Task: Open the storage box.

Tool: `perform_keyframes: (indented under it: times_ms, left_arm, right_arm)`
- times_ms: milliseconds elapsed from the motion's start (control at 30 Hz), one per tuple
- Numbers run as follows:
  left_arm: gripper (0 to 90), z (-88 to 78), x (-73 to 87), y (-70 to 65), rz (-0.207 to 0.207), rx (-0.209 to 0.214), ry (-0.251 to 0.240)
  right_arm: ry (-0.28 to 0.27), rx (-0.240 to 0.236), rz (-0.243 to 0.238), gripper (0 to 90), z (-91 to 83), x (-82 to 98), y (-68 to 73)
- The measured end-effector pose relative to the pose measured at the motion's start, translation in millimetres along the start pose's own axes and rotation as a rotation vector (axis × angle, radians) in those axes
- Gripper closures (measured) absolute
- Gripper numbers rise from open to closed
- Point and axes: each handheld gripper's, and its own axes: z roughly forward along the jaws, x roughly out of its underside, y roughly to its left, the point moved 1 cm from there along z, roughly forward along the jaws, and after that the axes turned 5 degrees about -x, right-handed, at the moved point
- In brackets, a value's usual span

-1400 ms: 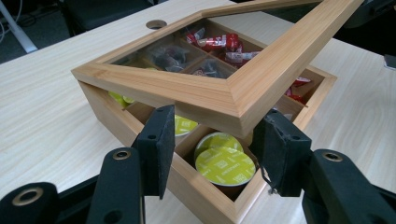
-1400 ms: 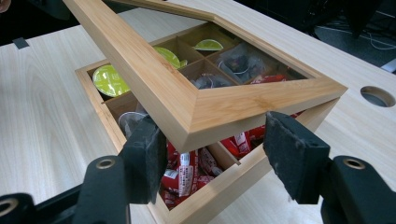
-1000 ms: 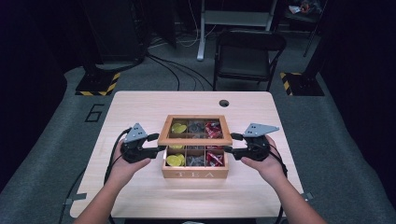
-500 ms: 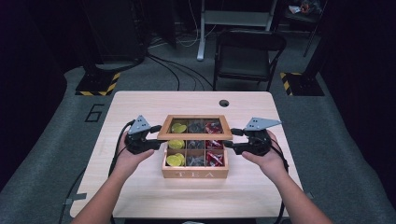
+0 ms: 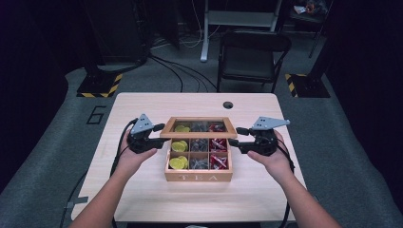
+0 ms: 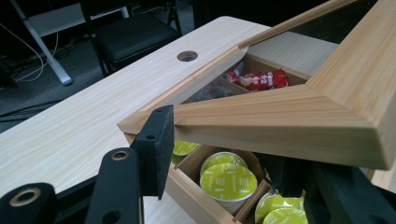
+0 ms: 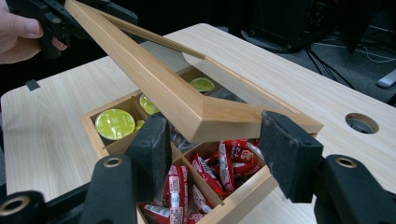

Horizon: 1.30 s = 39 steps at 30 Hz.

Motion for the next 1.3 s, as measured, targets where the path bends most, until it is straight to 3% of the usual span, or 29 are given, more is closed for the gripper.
perform_keyframes:
  times_ms: [467,567,700,1067,1300]
  left_arm:
    - [49.3,1.6,-12.9,8.2,-0.052,0.012,0.013]
    - [49.3,2.3,-15.7,10.2,-0.063,0.013,0.015]
    - [49.5,2.5,-19.2,12.0,-0.064,0.018,0.023]
    - [50.6,5.6,-31.9,21.1,-0.097,0.017,0.028]
    - [51.6,7.1,-36.7,25.7,-0.107,0.021,0.034]
  right_arm:
    - [0.043,0.026,-0.003,46.9,8.6,-2.2,-12.1]
    - [0.049,0.06,-0.002,47.6,15.7,-3.2,-22.0]
    - [0.054,0.069,0.008,47.7,23.6,-2.2,-30.5]
    - [0.03,0.094,-0.006,50.6,40.5,-4.3,-45.5]
    - [0.009,0.106,0.022,51.6,50.7,-8.3,-54.4]
